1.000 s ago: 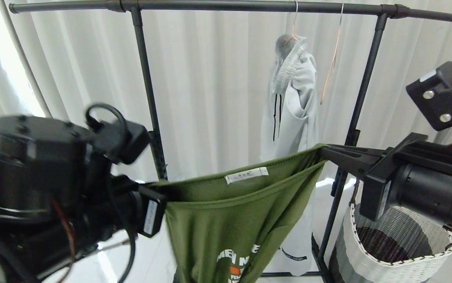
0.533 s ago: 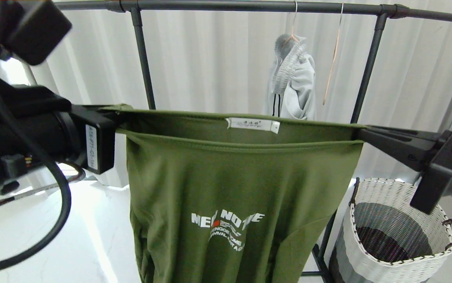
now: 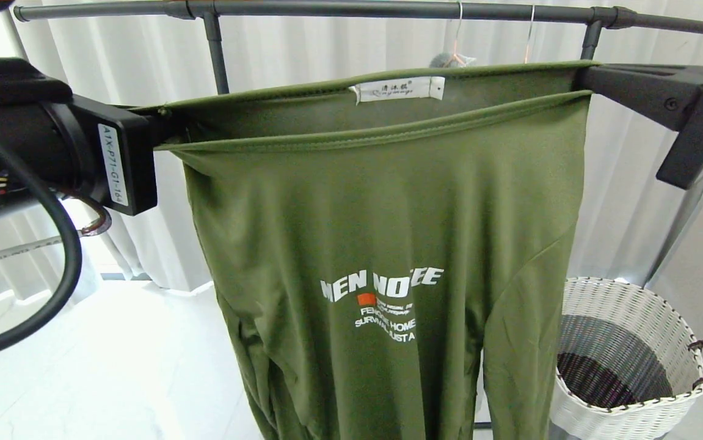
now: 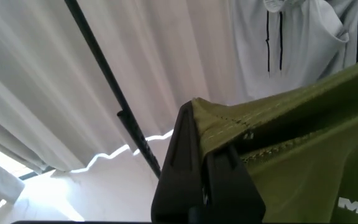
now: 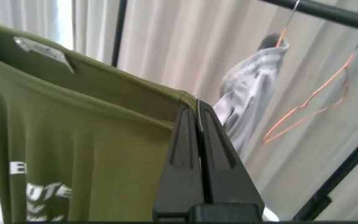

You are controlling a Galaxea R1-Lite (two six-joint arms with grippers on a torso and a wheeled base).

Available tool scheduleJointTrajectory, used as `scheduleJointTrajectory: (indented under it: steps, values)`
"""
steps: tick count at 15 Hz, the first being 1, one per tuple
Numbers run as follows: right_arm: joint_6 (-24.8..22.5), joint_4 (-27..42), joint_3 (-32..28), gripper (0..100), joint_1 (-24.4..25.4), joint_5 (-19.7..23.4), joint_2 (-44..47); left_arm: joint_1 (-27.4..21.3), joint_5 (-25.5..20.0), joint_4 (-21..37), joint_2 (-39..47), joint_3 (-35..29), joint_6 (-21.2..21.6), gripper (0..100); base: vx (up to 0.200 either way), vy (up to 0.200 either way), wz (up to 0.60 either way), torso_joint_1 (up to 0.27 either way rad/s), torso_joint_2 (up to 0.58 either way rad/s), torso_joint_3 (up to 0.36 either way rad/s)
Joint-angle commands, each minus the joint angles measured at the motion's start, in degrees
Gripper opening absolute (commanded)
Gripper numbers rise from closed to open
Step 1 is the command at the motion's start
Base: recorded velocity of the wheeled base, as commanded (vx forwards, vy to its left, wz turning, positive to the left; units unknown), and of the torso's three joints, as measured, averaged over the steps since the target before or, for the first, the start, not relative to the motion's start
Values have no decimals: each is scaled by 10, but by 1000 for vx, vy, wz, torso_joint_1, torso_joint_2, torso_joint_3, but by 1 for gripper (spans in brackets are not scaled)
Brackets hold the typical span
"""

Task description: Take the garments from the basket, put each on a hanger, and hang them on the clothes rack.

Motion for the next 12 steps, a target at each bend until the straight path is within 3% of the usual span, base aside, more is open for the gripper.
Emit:
scheduleJointTrajectory:
  steps: [1, 3, 6, 8, 9, 11, 12]
  values:
    - [0, 24, -13, 0, -34, 2, -10, -1, 0, 0, -1, -1, 0, 0, 0, 0, 0, 0, 0, 0]
    - [0, 88, -13, 0, -59, 29, -48, -1, -2, -4, 1, -1, 0, 0, 0, 0, 0, 0, 0, 0]
    - [1, 260, -13, 0, -60, 132, -137, -9, -2, -57, 22, -3, 0, 0, 0, 0, 0, 0, 0, 0]
    - [1, 351, -13, 0, -54, 223, -181, -18, -2, -75, 48, -18, -3, 0, 0, 0, 0, 0, 0, 0]
    - [1, 375, -12, 0, -41, 253, -190, -19, -2, -86, 63, -29, -4, 0, 0, 0, 0, 0, 0, 0]
    - [1, 387, -9, 0, 12, 259, -192, -21, -2, -103, 92, -54, -3, 0, 0, 0, 0, 0, 0, 0]
    - [1, 389, -8, 0, 68, 257, -187, -22, -2, -106, 108, -76, -3, 0, 0, 0, 0, 0, 0, 0]
